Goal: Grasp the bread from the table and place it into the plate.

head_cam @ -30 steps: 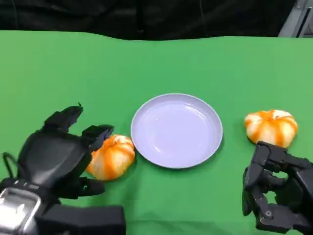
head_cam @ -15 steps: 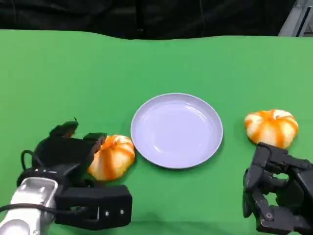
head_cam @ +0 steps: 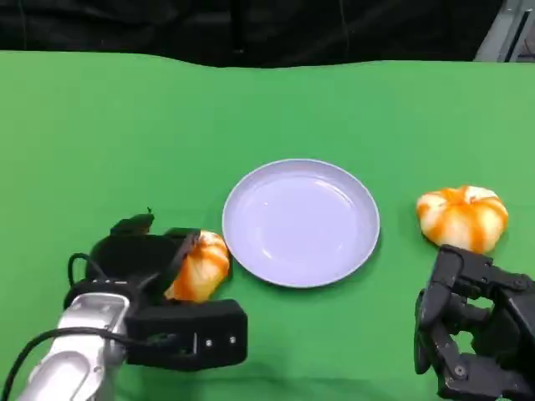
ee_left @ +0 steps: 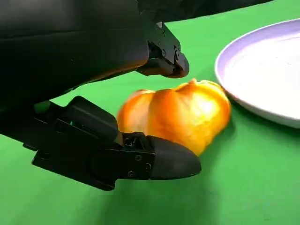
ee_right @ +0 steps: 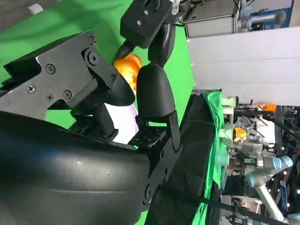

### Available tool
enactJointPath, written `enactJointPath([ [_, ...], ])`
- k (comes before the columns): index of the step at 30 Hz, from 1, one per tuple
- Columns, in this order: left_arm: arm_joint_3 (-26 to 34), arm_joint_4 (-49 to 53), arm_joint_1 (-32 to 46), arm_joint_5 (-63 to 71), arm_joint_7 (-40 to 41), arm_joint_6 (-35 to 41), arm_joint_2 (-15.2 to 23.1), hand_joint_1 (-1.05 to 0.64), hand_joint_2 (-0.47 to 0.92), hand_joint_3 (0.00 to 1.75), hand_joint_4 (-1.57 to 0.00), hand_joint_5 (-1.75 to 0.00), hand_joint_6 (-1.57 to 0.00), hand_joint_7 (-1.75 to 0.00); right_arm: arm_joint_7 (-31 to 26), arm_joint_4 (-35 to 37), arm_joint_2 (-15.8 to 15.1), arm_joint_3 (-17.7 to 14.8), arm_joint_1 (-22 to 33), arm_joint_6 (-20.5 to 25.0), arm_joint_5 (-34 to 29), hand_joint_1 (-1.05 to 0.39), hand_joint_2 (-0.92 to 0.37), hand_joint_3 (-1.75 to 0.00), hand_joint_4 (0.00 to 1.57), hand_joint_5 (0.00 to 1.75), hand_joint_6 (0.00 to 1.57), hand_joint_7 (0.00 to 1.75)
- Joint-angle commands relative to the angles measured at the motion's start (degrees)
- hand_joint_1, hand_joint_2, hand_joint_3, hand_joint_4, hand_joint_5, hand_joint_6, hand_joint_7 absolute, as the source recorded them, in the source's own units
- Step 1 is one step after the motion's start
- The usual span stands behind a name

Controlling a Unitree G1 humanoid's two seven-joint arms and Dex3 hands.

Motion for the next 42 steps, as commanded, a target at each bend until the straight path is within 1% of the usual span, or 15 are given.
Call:
enactJointPath([
  [1,-0.87,2.27,-2.11,-1.19,1.0,0.59,-0.09,-0.93,0.92,0.47,-0.04,0.0,-0.28,0.0,-0.09,-1.26,-0.56,-0.18,0.45,0.56,0.74,-0.02,-0.58,-1.25,0.88,1.75,0.68,1.7],
  [8,-2.33,5.68,-4.53,-2.72,1.56,0.86,-0.69,-0.92,0.92,0.46,-0.04,0.0,-0.28,0.0,-0.23,-1.82,-0.56,-0.21,0.74,0.77,0.61,-0.02,-0.6,-1.22,0.87,1.75,0.68,1.71],
  [13,-2.56,8.68,-5.6,-4.26,2.46,0.64,-1.12,-0.91,0.92,0.48,-0.05,0.0,-0.28,0.0,-0.26,-2.18,-0.59,-0.2,0.97,0.88,0.55,-0.02,-0.6,-1.21,0.86,1.75,0.67,1.71],
  [14,-2.54,9.2,-5.71,-4.76,2.73,0.46,-1.17,-0.9,0.92,0.55,-0.05,0.0,-0.28,0.0,-0.3,-2.31,-0.56,-0.19,1.02,1.05,0.64,-0.03,-0.61,-1.2,0.86,1.75,0.67,1.71],
  [16,-2.56,10.38,-6.05,-5.71,3.3,0.09,-1.29,-0.9,0.92,0.59,-0.05,0.0,-0.28,0.0,-0.26,-2.49,-0.57,-0.18,1.08,1.24,0.68,-0.03,-0.61,-1.2,0.86,1.75,0.67,1.71],
  [19,-2.65,11.97,-6.56,-7.09,3.91,-0.47,-1.44,-0.88,0.92,0.69,-0.06,-0.01,-0.28,0.0,-0.13,-2.7,-0.62,-0.21,1.27,1.06,0.58,-0.03,-0.62,-1.19,0.86,1.75,0.67,1.72],
  [23,-2.8,12.73,-6.7,-8.11,4.3,-0.23,-1.49,-0.89,0.92,0.75,-0.07,-0.01,-0.29,0.0,-0.36,-2.83,-0.43,-0.07,1.32,1.01,0.39,-0.04,-0.62,-1.18,0.86,1.75,0.67,1.72],
  [28,-2.92,13.58,-6.9,-9.4,3.93,0.39,-1.61,-0.89,0.92,0.77,-0.07,-0.01,-0.29,0.0,-0.56,-3.13,-0.5,-0.07,1.35,1.44,0.4,-0.05,-0.61,-1.18,0.87,1.75,0.67,1.73],
  [34,-2.94,15.24,-7.76,-11.17,2.23,1.97,-2.34,-0.88,0.92,0.78,-0.07,0.0,-0.27,0.0,-0.2,-3.38,-0.71,-0.39,1.51,1.88,1.07,-0.05,-0.62,-1.18,0.86,1.75,0.66,1.72],
  [38,-2.97,17.16,-8.67,-12.22,2.6,3.08,-3.36,-0.84,0.92,0.73,-0.08,-0.01,-0.27,0.0,-0.07,-3.77,-0.95,-0.75,1.59,2.77,1.44,-0.06,-0.62,-1.18,0.87,1.75,0.66,1.72],
  [40,-2.85,18.19,-9.12,-12.56,3.41,3.57,-4.11,-0.8,0.92,0.66,-0.1,-0.01,-0.27,0.0,-0.12,-3.95,-1.02,-0.86,1.61,2.99,1.41,-0.06,-0.62,-1.18,0.86,1.75,0.66,1.72],
  [42,-2.7,19.07,-9.47,-13.0,4.5,3.98,-4.88,-0.74,0.92,0.55,-0.13,-0.02,-0.3,-0.01,-0.09,-3.95,-1.05,-0.96,1.62,2.87,1.43,-0.04,-0.63,-1.18,0.86,1.75,0.66,1.72],
])
